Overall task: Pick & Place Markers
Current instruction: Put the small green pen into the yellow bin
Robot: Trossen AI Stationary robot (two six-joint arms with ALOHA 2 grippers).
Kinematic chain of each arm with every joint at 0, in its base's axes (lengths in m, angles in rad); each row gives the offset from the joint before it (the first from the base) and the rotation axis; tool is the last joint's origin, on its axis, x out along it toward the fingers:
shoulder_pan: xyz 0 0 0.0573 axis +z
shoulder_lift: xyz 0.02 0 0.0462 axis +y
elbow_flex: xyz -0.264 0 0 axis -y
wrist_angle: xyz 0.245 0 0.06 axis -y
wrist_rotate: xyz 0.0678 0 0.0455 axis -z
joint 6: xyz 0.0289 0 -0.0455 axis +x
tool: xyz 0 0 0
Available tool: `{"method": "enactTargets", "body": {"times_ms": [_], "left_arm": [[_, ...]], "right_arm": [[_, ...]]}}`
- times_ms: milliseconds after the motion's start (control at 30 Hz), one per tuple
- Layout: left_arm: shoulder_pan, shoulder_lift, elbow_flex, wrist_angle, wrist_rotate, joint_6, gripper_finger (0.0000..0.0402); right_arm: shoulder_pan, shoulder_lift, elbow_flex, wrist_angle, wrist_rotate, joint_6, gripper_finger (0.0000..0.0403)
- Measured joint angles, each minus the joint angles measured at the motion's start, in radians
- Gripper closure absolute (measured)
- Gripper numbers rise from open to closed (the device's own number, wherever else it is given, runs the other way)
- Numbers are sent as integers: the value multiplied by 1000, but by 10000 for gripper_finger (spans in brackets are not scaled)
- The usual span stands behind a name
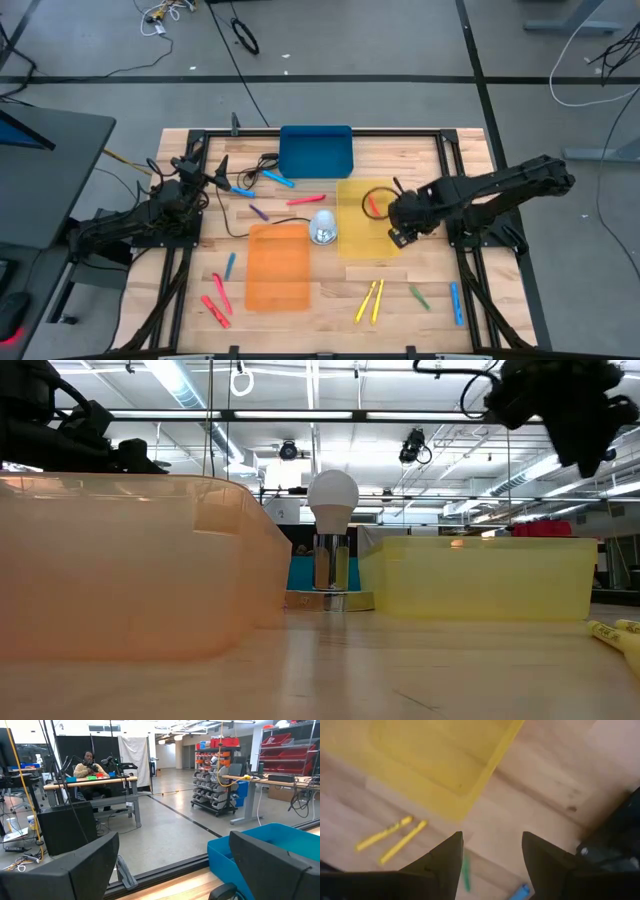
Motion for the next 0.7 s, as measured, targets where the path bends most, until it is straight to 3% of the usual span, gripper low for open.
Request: {"method": "enactTargets", "body": {"times_ms": [333,700], "left_arm": [[0,0,0,0,0,0,19],[0,0,0,0,0,0,19]], "right_arm": [[257,1,0,17,-12,192,200],[466,26,0,20,-43,317,200]]}}
